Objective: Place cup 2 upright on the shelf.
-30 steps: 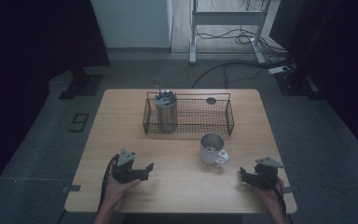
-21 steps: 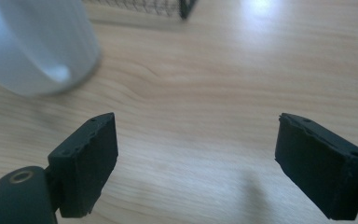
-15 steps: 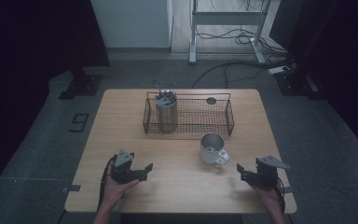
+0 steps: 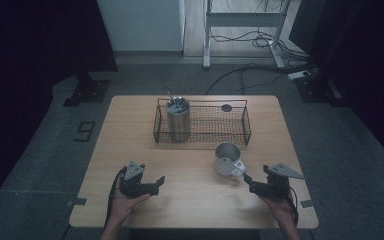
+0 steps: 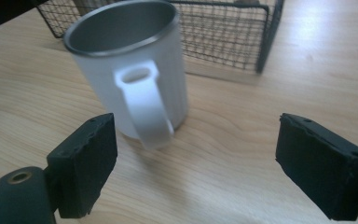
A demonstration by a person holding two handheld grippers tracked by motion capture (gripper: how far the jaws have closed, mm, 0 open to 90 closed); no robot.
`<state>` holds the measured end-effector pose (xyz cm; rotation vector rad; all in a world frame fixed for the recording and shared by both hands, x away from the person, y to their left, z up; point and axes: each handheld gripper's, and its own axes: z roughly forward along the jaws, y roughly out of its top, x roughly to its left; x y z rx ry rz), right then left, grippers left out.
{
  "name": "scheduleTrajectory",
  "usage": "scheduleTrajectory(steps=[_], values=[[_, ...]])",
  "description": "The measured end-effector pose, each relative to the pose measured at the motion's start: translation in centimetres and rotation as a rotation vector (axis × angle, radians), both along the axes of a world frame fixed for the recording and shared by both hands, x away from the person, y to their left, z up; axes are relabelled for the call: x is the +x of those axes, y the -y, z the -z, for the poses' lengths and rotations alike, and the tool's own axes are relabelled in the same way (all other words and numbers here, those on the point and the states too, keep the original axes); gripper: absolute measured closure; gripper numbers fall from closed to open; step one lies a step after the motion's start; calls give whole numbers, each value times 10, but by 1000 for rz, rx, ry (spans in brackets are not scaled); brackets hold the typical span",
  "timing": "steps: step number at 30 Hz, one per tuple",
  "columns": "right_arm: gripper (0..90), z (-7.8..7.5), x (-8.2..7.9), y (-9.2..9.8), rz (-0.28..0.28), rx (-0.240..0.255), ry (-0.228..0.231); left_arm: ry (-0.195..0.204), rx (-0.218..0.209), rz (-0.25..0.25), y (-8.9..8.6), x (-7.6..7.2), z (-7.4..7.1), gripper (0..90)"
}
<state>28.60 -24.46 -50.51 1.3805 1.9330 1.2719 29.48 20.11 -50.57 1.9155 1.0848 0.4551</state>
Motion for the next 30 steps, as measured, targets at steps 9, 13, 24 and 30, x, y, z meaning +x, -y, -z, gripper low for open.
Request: scheduleTrajectory(steps=[9, 13, 24, 30], values=[[108, -12, 4, -16, -27, -10, 21, -19, -8, 14, -4, -1, -1, 83], [93, -18, 6, -25, -54, -7, 32, -21, -9, 15, -6, -3, -1, 84], [55, -24, 31, -46, -116, -45, 8, -31, -2, 16, -6, -3, 2, 83], [50, -23, 38, -52, -123, -50, 2, -34, 0, 12, -8, -3, 4, 83]])
